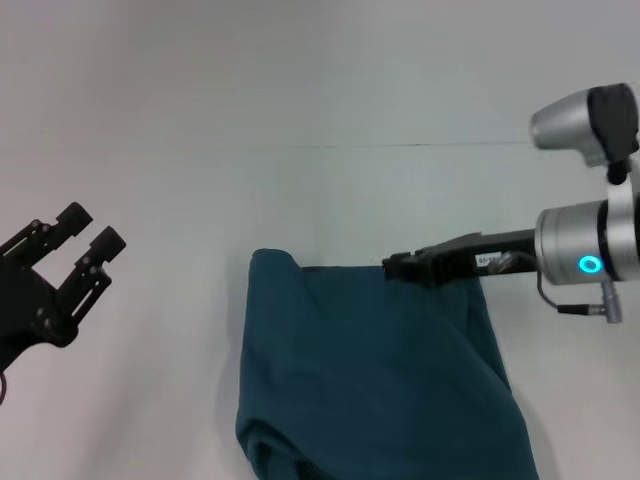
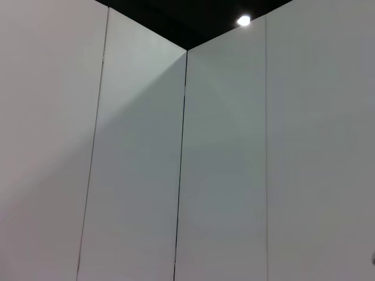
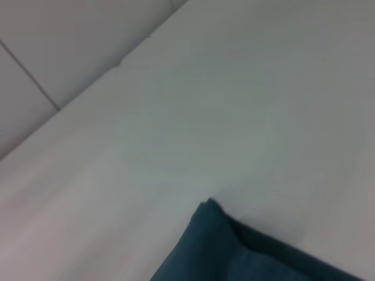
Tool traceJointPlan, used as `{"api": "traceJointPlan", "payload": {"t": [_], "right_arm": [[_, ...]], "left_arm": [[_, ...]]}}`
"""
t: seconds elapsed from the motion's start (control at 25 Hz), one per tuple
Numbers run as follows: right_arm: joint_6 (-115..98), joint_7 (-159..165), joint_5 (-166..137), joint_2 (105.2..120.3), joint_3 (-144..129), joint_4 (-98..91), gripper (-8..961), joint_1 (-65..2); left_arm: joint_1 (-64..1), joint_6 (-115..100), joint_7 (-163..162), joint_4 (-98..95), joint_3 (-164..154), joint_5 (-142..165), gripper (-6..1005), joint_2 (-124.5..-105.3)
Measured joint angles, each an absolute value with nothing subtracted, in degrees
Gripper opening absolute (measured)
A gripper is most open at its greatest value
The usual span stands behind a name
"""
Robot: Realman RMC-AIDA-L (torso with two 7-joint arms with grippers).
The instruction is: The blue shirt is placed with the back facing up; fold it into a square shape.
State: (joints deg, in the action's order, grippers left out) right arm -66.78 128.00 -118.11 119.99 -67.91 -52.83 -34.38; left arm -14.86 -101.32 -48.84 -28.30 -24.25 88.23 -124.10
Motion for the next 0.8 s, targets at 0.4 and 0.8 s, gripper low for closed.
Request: {"api": "traceJointPlan", "payload": {"t": [0.4, 0.8], "right_arm": [[-66.4, 129.2, -118.2, 119.71, -67.5, -48.9, 132, -34.5], [-65.1, 130.8, -120.3, 119.58, -66.0, -48.5, 132, -34.0]], "left_arm": [[-16.1, -99.6, -47.3, -26.8, -24.3, 88.3, 440, -123.96], [-16.4, -99.1, -46.6, -26.7, -24.4, 88.3, 439, -123.93]]}}
